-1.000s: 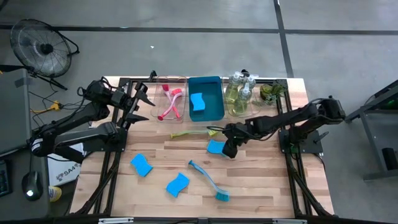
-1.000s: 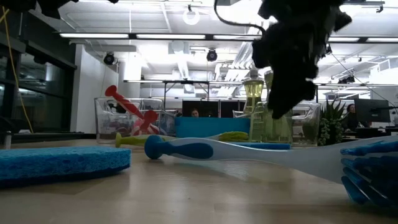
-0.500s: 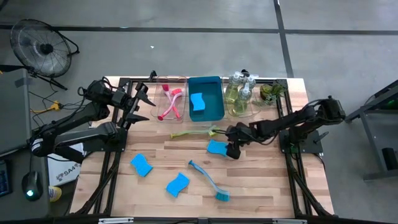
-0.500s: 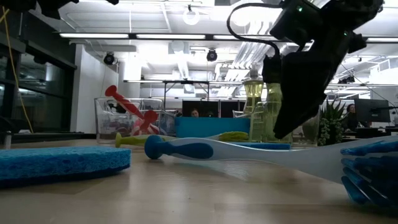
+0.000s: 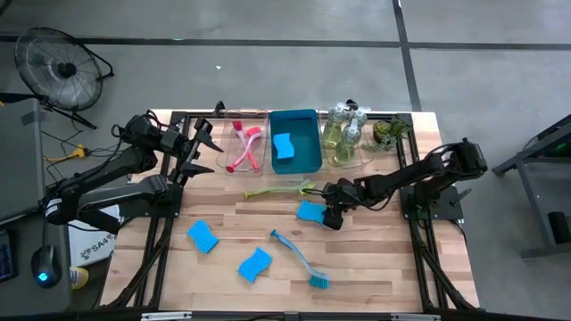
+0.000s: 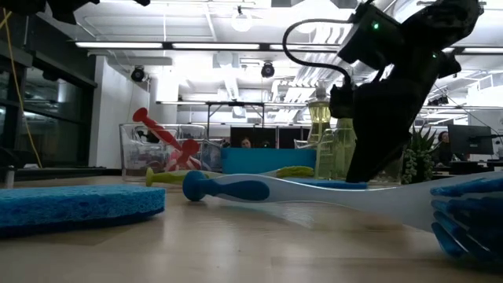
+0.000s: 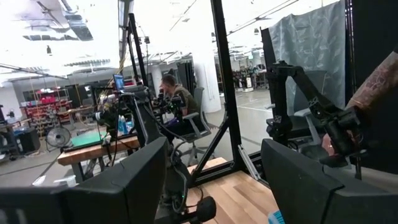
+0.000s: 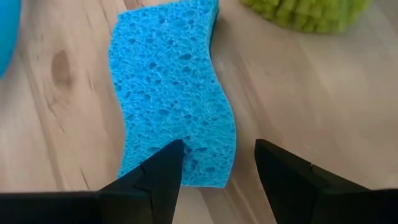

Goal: Pick & Place Kitchen Sink Supplies
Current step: Put the blue sponge into the blue bin

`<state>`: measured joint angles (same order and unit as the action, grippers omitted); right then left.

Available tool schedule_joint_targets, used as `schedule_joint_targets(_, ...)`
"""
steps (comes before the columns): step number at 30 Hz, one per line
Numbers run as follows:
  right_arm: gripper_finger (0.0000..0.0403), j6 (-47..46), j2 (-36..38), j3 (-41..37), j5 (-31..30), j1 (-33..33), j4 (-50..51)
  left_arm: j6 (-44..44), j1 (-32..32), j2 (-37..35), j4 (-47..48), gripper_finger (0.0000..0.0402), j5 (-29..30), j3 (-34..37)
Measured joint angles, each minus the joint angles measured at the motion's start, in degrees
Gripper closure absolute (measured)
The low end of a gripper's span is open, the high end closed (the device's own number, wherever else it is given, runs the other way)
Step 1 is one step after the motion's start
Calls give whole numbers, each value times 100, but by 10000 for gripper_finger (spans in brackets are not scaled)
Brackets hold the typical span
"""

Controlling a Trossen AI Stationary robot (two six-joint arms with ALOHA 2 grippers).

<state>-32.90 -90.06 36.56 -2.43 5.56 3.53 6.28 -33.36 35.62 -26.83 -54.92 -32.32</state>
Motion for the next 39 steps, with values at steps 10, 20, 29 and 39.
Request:
schedule_joint_targets(10,241,-312,-243,24,89,27,-226,0,0,0,202,147,-2,0)
schedule_joint_targets(20,362,-584,-260,9,212,85,-241,-2,0,-1,312,147,-7,0)
schedule_joint_targets(29,400,-949,-260,0,259,90,-475,0,0,-1,306,147,-2,0)
schedule_joint_targets(39,402,-714,-186,523,-247,90,-479,64,0,18,317,147,282,0)
